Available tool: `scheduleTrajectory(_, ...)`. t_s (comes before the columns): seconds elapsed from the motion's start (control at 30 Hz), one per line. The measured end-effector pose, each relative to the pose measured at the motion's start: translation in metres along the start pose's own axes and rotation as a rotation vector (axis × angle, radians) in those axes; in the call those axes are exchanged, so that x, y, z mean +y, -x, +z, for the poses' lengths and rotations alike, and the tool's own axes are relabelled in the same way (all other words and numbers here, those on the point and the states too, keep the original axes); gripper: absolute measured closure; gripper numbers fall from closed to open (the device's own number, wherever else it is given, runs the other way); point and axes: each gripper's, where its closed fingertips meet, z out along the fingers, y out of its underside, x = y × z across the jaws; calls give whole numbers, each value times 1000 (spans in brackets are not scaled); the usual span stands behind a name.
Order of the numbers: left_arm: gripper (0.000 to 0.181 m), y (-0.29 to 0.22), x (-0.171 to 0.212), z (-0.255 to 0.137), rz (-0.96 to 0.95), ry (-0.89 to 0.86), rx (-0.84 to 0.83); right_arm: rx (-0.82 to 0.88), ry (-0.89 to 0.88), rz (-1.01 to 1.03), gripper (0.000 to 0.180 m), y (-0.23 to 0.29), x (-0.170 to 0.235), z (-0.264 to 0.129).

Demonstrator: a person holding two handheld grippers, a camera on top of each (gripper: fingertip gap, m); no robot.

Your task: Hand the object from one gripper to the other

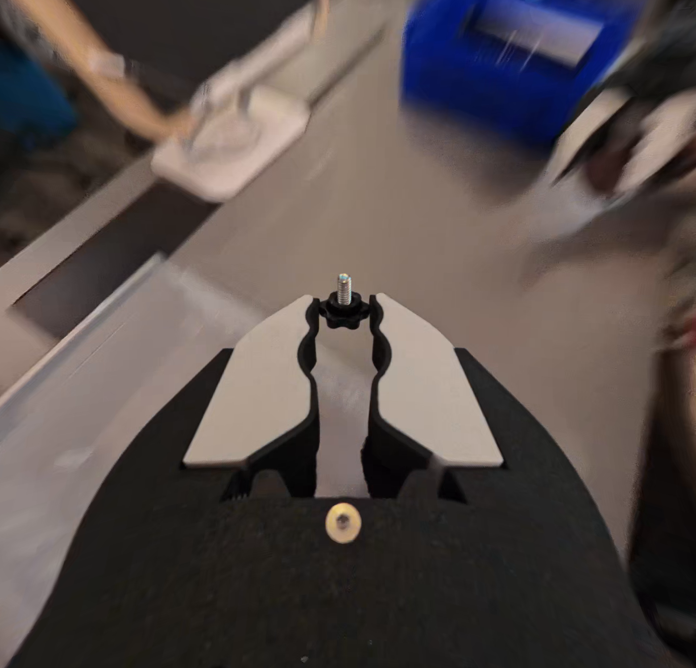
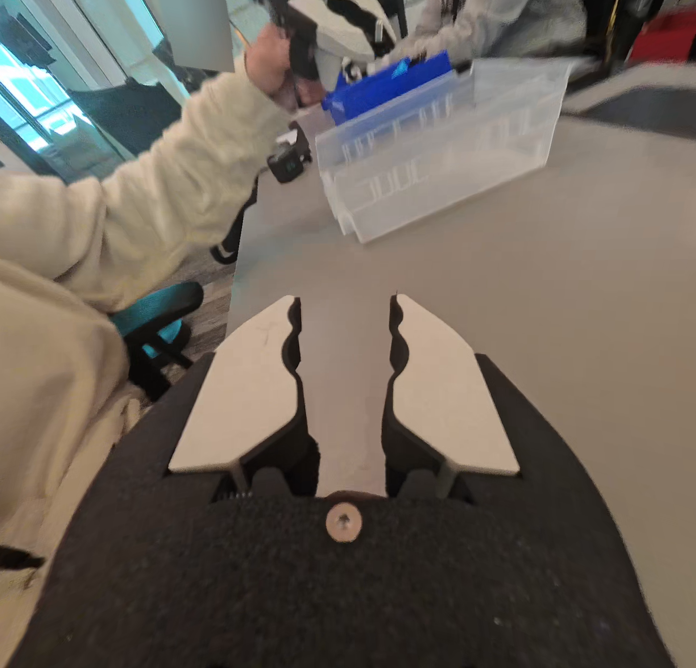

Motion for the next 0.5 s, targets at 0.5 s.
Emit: scheduleTrajectory(0.5,156,-177,-93,102,-553,-266,701,128,-11,-1092,127,7,-85,20)
